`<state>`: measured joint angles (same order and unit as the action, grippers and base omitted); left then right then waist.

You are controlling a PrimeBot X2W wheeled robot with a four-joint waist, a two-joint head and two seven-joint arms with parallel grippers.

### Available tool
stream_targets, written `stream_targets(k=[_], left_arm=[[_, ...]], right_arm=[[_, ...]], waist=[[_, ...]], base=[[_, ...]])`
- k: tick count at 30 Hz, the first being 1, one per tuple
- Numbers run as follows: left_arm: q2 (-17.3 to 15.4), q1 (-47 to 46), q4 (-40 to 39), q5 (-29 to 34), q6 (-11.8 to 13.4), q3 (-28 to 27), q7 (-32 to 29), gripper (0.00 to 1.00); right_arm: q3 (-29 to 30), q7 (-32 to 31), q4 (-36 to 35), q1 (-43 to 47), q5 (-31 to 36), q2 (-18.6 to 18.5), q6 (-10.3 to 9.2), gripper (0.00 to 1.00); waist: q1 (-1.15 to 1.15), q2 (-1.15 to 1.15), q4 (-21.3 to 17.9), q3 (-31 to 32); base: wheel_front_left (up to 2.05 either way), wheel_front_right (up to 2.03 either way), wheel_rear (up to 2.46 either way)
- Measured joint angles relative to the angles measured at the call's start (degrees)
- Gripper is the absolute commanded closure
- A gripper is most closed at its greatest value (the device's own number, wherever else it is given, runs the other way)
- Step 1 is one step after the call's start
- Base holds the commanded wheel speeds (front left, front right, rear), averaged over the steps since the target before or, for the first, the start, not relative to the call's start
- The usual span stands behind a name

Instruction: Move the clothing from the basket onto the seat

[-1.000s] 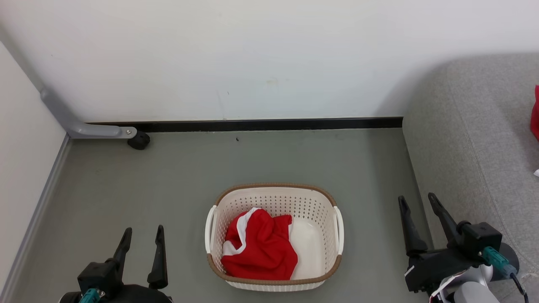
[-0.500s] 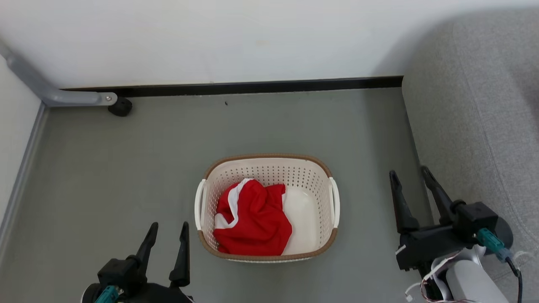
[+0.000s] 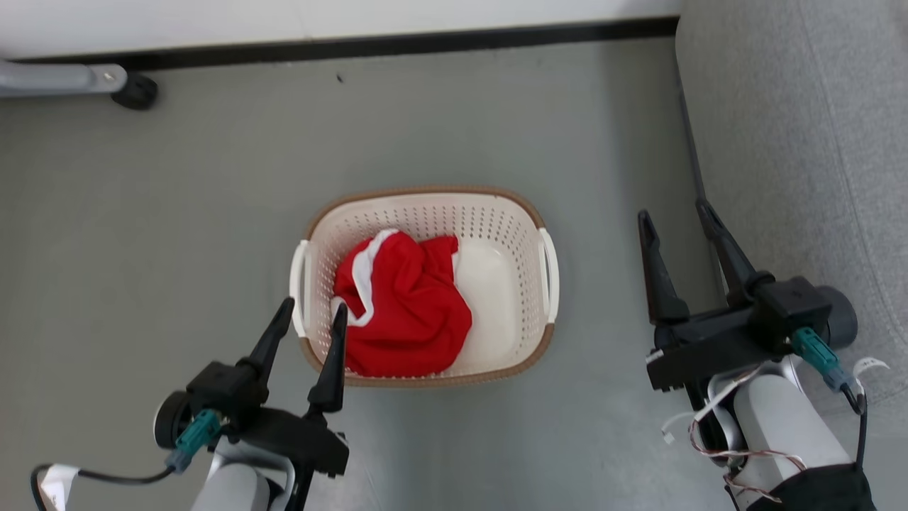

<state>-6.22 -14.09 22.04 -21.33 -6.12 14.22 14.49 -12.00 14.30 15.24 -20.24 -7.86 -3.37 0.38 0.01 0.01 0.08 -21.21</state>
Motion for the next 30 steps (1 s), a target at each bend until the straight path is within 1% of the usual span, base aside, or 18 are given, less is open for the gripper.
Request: stream_targets(k=[1,4,6,7,11,16,19,24,30], left_arm=[[-0.11,-0.69,0.16,0.2,-0.01,0.23,0.0,0.0],[-0.76,-3.16,0.97,1.13,-0.4,1.18,0.0,0.0],[-1.15,-5.31,1.79,1.77,-0.45,1.8,0.0,0.0],[-1.15,-5.31,1.79,1.77,-0.45,1.8,0.0,0.0],[-1.51,-10.31,3.23,2.86,-0.51,3.15,-0.01,0.0],[-3.35,-15.88,5.22,4.21,-0.94,4.34,-0.37,0.0],[-4.42,-18.81,7.45,4.95,-0.94,4.85,-0.78,0.0],[-6.31,-20.74,10.56,5.41,-0.94,5.14,-0.78,0.0],[-7.47,-24.38,13.76,7.88,-0.97,7.25,-1.71,0.0]], right_arm=[[-0.36,0.0,-0.26,-0.42,0.1,0.01,-0.33,0.0],[-1.56,0.0,-1.21,-2.1,0.35,0.0,-0.51,0.0],[-3.02,0.0,-2.18,-3.22,0.27,-0.03,-1.44,0.0],[-3.02,0.0,-2.18,-3.22,0.27,-0.03,-1.44,0.0],[-6.41,0.01,-4.03,-5.55,-1.0,-0.03,-3.09,0.0],[-10.1,0.02,-5.87,-9.42,-2.82,-0.11,-4.87,0.0],[-11.28,0.26,-6.43,-11.92,-3.31,-0.15,-5.52,0.0],[-12.28,0.41,-6.8,-13.42,-3.83,-0.16,-6.46,0.0],[-13.05,0.41,-7.57,-14.15,-4.47,-0.2,-7.01,0.0]], waist=[[0.0,0.0,-0.23,-0.8],[0.0,0.0,-1.0,-3.21],[0.0,0.0,-1.55,-4.84],[0.0,0.0,-1.55,-4.84],[0.0,0.0,-2.62,-8.11],[0.0,0.0,-3.77,-12.29],[0.0,0.01,-4.55,-15.61],[0.0,0.01,-5.61,-19.34],[0.0,0.01,-7.2,-23.02]], base=[[0.0,0.0,0.0],[0.0,0.0,0.0],[0.0,0.0,0.0],[0.0,0.0,0.0],[0.0,0.0,0.0],[0.0,0.0,0.0],[0.0,0.0,0.0],[0.0,0.0,0.0],[0.0,0.0,0.0]])
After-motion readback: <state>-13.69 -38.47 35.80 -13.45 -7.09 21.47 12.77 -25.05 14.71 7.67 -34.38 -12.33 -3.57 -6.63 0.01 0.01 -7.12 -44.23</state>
